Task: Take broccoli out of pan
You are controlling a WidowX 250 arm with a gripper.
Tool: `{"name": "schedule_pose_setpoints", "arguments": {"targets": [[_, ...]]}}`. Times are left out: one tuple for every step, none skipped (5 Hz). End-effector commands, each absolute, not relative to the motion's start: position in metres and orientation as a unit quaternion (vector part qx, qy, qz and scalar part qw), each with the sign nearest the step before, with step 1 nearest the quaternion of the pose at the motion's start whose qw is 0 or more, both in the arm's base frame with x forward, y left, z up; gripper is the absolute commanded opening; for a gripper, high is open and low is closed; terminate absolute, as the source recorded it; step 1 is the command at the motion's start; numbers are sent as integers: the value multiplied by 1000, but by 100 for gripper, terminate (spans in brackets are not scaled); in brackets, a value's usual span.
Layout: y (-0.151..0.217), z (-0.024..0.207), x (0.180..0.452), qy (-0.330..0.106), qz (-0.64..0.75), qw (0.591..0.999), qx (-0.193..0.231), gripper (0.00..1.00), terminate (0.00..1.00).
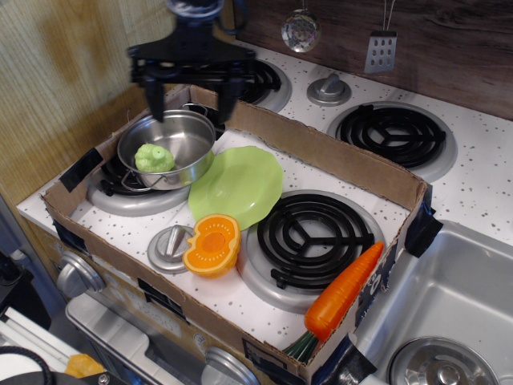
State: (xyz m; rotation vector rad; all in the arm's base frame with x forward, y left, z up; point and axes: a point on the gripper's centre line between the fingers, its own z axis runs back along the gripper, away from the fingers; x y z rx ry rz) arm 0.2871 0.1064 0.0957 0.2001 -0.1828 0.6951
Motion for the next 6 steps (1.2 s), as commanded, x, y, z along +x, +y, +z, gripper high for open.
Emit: {"name": "schedule_pose_setpoints", "arguments": {"targets": [[131, 88, 276, -134, 335, 930, 68, 100, 0], [136, 80, 282, -145, 332, 930, 57, 100, 0], [142, 75, 287, -146, 327, 932, 47, 100, 0], [144, 64, 284, -149, 338, 928, 44, 100, 0], [146, 63, 279, -144, 342, 927, 53, 100, 0], [145, 60, 276, -134, 346, 927, 48, 100, 0]]}}
